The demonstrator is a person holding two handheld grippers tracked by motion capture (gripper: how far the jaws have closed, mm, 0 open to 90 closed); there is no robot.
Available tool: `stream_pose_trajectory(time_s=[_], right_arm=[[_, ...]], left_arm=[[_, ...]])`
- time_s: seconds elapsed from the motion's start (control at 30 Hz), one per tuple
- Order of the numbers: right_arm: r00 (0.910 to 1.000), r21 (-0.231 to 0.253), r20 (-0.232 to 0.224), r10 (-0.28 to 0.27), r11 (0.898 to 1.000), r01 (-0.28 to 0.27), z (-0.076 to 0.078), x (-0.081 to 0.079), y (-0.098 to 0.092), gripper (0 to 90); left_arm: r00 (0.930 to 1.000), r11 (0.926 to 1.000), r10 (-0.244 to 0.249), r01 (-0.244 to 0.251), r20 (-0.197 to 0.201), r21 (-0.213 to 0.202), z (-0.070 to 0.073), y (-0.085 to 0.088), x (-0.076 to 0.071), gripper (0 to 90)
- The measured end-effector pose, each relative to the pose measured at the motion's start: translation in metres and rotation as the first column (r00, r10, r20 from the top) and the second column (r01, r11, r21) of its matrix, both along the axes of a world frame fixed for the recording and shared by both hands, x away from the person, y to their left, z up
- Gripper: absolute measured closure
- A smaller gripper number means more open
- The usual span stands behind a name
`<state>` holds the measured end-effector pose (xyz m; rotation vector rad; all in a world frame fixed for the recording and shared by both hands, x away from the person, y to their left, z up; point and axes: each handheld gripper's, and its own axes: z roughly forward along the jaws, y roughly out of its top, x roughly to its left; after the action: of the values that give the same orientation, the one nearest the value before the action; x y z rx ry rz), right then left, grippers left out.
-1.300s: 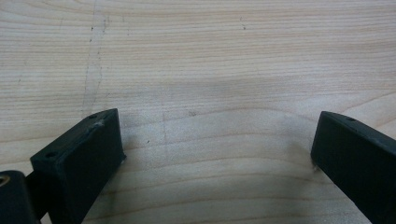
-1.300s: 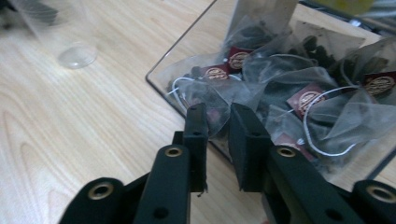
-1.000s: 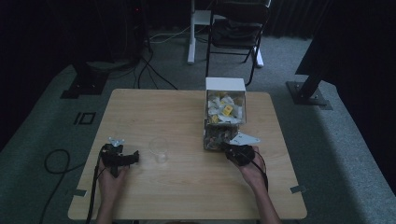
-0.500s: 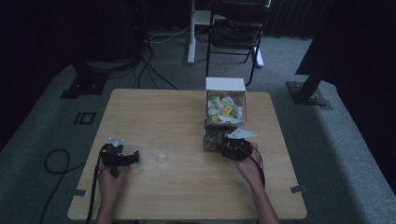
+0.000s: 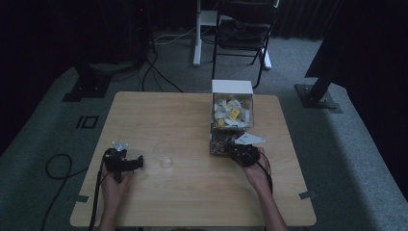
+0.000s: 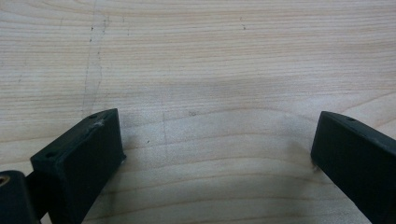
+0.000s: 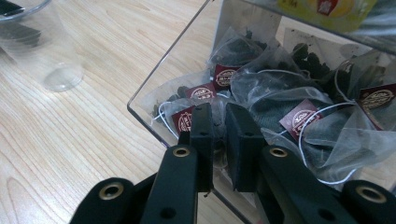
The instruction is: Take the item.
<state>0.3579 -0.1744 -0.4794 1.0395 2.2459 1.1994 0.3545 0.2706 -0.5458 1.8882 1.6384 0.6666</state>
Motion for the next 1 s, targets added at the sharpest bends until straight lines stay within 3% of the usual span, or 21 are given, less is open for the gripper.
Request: stream_pose_trajectory(time_s=[1.0], right_arm=[[0.9982, 0.008, 0.057, -0.018, 1.000, 0.018, 0.020, -0.006, 0.000, 83.2]], left_arm=[[1.0000, 1.0000, 0.000, 0.000, 0.000, 0.000, 0.000, 0.000, 0.000, 2.8]])
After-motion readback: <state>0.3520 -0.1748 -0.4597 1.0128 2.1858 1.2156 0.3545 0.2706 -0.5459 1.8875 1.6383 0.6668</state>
